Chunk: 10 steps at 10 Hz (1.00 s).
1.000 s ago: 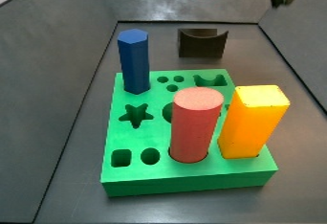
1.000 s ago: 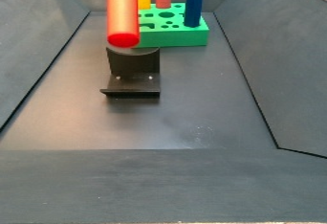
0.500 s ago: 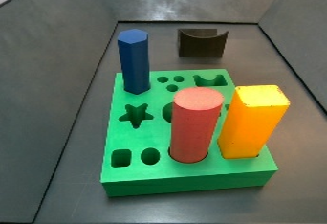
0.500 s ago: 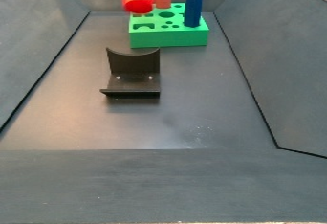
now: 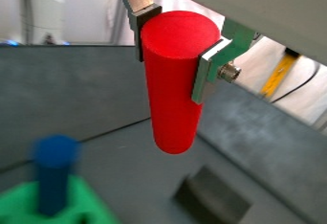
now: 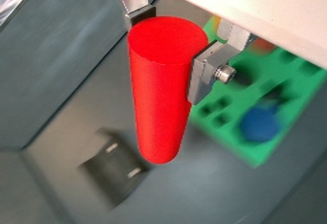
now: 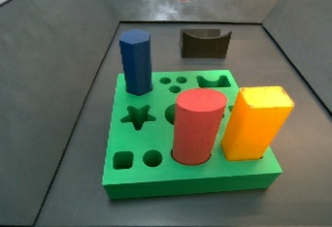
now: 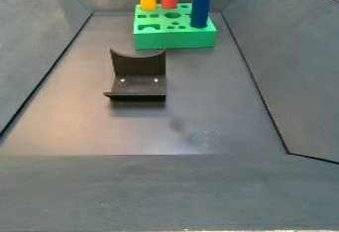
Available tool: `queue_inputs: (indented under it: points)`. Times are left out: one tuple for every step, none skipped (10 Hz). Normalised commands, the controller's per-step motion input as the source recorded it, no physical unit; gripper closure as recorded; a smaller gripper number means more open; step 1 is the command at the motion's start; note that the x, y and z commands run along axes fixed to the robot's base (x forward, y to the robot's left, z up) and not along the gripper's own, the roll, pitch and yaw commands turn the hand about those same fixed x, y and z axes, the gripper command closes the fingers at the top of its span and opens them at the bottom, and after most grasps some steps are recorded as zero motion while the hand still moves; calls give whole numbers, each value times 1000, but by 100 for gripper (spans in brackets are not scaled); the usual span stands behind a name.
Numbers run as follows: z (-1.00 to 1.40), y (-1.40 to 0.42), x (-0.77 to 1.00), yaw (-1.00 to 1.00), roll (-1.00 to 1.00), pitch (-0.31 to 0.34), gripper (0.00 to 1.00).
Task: Pick up the round object. Move up. Place the round object on the fixture. Regrasp the round object. Move to above the board. Insert the round object.
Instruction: Move to above the board, then insert the round object.
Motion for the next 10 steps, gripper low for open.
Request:
queue_inputs:
  points:
    - [286,-652,-480,-100,-1000,-26,100]
    - [136,-309,-261,-96,-1000,-17,100]
    - [63,-134,-129,-90,-1000,-6,100]
    - [42,-68,-91,-83,-1000,-13,100]
    - [29,-41,-82,-72,-846,-18,100]
    - [13,-11,-68,-36,-533,-26,100]
    - [8,-5,-45,-19,-309,-24,100]
    - [5,2,-29,-16,-208,-17,100]
    - [-177,-643,386,-97,-64,-46,100]
    - [-149,-691,431,-117,-54,-39,100]
